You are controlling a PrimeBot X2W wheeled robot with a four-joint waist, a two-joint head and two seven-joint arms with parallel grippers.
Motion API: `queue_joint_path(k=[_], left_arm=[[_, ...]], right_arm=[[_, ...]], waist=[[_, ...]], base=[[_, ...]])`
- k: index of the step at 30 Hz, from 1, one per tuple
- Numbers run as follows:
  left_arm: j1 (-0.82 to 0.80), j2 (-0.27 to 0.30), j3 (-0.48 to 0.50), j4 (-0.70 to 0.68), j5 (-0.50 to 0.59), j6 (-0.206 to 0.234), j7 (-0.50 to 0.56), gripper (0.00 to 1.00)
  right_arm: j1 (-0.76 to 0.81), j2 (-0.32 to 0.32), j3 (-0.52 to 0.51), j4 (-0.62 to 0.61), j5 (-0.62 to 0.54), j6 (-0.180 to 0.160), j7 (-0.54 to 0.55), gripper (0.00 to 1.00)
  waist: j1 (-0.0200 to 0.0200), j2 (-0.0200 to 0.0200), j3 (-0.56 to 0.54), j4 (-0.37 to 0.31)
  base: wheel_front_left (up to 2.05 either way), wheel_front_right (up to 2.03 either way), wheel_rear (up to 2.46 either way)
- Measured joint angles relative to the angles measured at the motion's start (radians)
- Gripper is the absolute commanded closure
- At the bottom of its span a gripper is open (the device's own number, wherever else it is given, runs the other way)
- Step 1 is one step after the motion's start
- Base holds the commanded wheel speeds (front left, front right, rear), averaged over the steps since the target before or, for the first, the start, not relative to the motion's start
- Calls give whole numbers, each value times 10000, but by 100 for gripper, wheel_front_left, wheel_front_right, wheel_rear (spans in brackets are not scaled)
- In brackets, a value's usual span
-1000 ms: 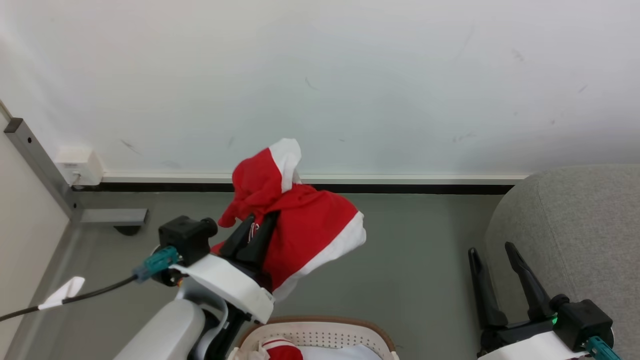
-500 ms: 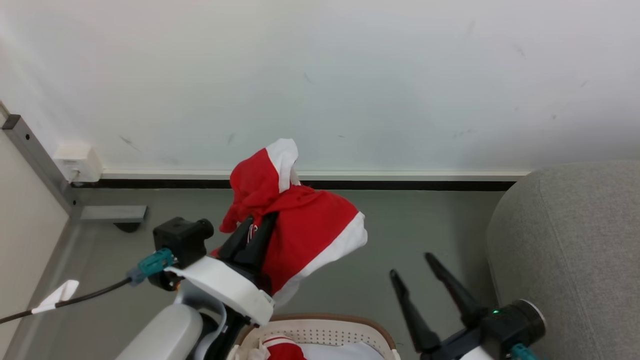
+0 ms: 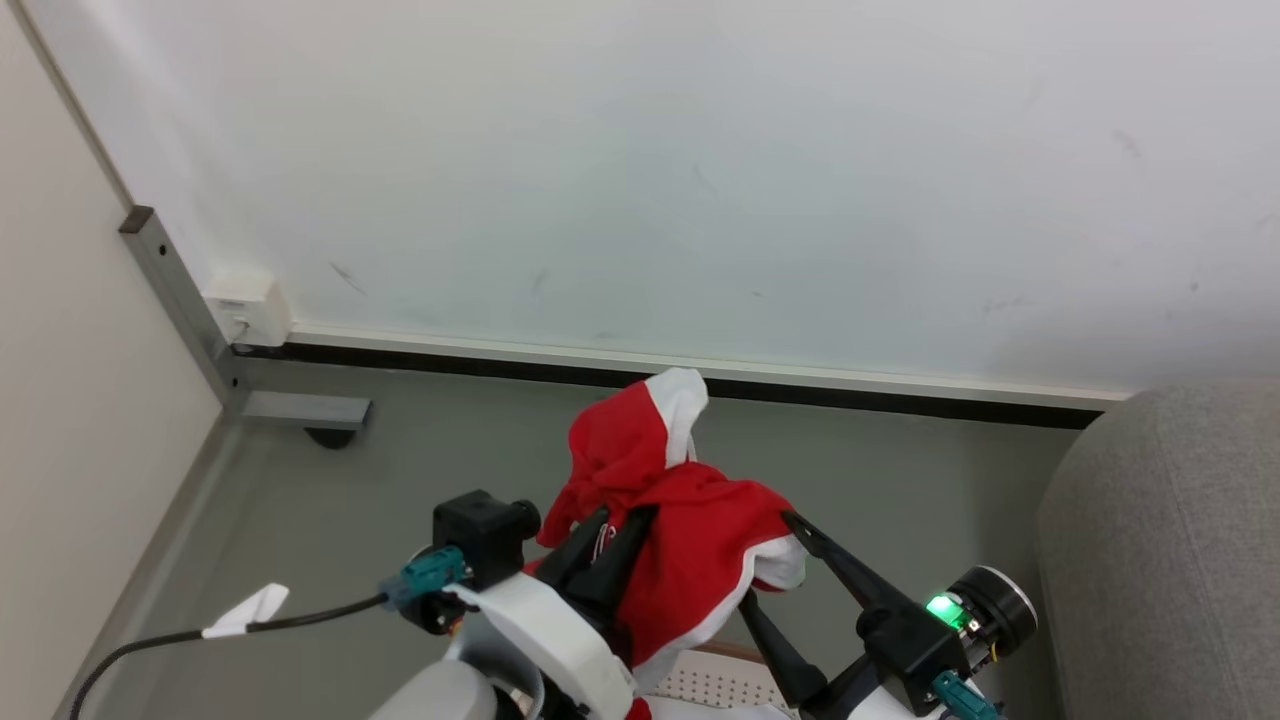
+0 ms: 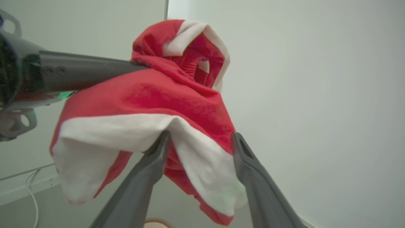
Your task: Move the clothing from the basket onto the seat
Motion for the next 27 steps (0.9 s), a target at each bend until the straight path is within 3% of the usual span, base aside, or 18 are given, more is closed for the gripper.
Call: queue_joint_path(k=[4,16,17,18,27], left_arm=[[104,-182,-226,173,4,-71,6,100],[276,-380,-692,305,4,-159,150,100],[279,-387,-709,307,4,-159,167,100],[284,-389,-723,314,4,-159,180,100],[376,-322,-633,336,-52,-69,128,98]], right_arm=[[-224,21,692,646,29,2,221,0],[-786,40,1041,1645,646,2,159,0],[-792,42,1131,1722,773,2,157,56],[-806,44,1185,1795,851,2,155,100],[-880,44,1254,1605,1266,2,67,100]], waist=[[0,0,-145,286],[0,0,-294,653],[0,0,-294,666],[0,0,-295,674],[0,0,-214,552]], base=[[0,0,0],[0,0,0],[0,0,0],[0,0,0],[0,0,0]])
